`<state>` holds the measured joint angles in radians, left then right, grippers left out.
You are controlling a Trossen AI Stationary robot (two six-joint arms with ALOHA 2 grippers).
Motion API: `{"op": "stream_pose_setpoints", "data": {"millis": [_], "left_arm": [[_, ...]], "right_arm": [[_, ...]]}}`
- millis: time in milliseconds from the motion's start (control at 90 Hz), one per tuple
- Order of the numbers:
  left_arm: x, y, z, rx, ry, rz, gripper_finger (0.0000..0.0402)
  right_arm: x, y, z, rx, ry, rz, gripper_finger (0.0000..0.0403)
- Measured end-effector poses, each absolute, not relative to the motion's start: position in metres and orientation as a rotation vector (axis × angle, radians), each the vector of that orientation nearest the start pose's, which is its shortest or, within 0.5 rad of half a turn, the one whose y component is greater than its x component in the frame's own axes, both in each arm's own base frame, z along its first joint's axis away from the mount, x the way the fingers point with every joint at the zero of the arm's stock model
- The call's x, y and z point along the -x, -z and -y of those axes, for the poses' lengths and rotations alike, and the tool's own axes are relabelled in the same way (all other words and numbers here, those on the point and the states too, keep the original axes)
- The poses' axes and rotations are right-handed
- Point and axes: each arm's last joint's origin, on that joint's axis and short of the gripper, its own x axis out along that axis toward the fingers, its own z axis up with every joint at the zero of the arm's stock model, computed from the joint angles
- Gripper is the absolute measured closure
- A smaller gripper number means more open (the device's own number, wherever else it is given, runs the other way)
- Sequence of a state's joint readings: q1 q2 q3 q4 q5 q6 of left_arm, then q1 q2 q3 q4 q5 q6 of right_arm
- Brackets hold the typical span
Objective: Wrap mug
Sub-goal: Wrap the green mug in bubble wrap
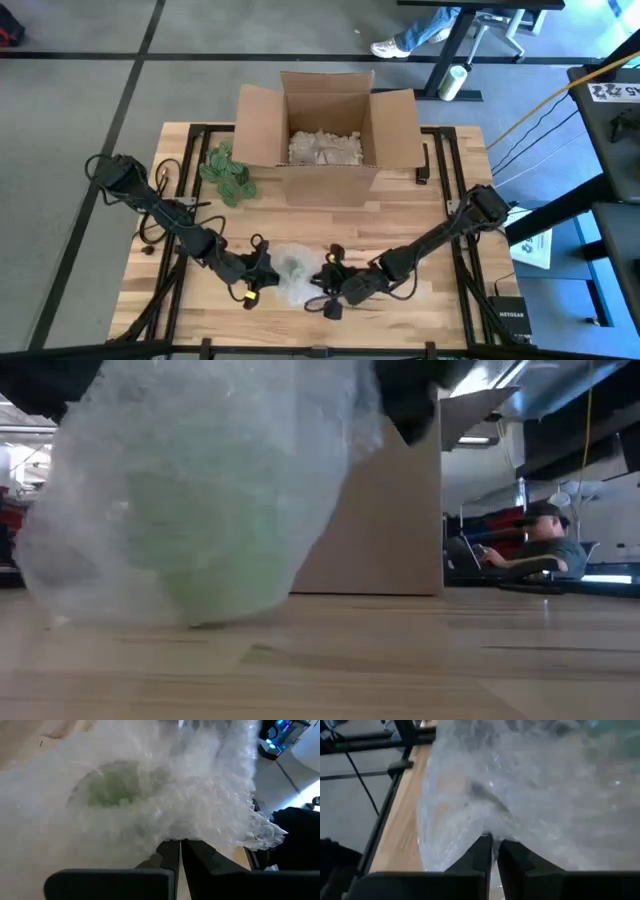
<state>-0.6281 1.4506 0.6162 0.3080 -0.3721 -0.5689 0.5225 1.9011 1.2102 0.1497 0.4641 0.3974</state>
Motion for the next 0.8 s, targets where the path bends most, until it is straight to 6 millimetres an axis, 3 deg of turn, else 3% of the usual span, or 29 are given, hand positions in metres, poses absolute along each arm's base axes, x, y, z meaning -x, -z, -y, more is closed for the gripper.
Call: {"op": "stream_pose_setpoints", "data": {"millis": [189, 411, 600, 800], "left_arm": [[-0.232, -0.176, 0.155, 0.303, 0.108, -0.515, 0.0402], [-0.233, -0.177, 0.155, 0.305, 0.108, -0.51, 0.0402], [-0.235, -0.177, 0.152, 0.305, 0.101, -0.509, 0.0402], [-0.235, -0.177, 0.152, 0.306, 0.108, -0.512, 0.0402]], "right_arm": [[-0.381, -0.208, -0.178, -0.168, -0.022, -0.486, 0.0394], [-0.374, -0.188, -0.168, -0.273, 0.026, -0.608, 0.0393], [-0.369, -0.183, -0.172, -0.29, -0.057, -0.656, 0.0392], [-0.369, -0.183, -0.172, -0.3, -0.079, -0.668, 0.0345]]}}
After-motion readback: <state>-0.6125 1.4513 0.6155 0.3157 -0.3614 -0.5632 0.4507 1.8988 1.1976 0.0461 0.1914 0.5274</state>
